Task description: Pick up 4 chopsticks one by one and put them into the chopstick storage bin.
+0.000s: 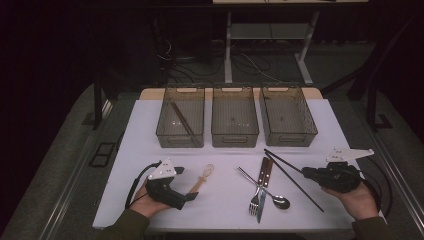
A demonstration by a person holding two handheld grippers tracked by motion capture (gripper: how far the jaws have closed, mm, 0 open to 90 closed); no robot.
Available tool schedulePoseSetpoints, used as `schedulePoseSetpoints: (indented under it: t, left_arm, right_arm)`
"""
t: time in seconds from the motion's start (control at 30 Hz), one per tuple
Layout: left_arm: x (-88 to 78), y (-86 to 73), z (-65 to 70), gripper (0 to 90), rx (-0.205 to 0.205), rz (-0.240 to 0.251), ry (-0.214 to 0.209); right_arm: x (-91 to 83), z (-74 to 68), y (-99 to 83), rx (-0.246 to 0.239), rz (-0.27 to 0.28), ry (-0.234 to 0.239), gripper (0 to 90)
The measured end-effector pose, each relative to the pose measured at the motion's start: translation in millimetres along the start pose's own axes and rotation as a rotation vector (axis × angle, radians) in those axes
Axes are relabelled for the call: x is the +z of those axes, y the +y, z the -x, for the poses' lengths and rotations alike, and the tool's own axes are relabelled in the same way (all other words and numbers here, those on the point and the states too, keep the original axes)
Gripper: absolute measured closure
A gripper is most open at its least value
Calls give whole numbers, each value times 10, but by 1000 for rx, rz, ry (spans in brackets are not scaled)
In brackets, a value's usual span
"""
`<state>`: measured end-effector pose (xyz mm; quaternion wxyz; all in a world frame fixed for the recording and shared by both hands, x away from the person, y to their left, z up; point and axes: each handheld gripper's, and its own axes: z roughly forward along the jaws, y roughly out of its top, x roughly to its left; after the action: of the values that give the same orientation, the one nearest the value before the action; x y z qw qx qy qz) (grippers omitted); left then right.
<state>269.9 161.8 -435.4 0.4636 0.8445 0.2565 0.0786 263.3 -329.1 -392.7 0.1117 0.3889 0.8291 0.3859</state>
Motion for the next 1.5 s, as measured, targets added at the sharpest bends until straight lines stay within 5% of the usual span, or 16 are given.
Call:
schedulePoseSetpoints:
  t: [0.67, 1.5]
  left_arm:
    - [4, -4, -4, 19, -6, 4, 5]
    - [31, -23, -9, 0, -40, 27, -3]
  right_arm:
    - [99, -132, 339, -35, 90, 92, 856]
    - [472, -255, 809, -11, 133, 109, 856]
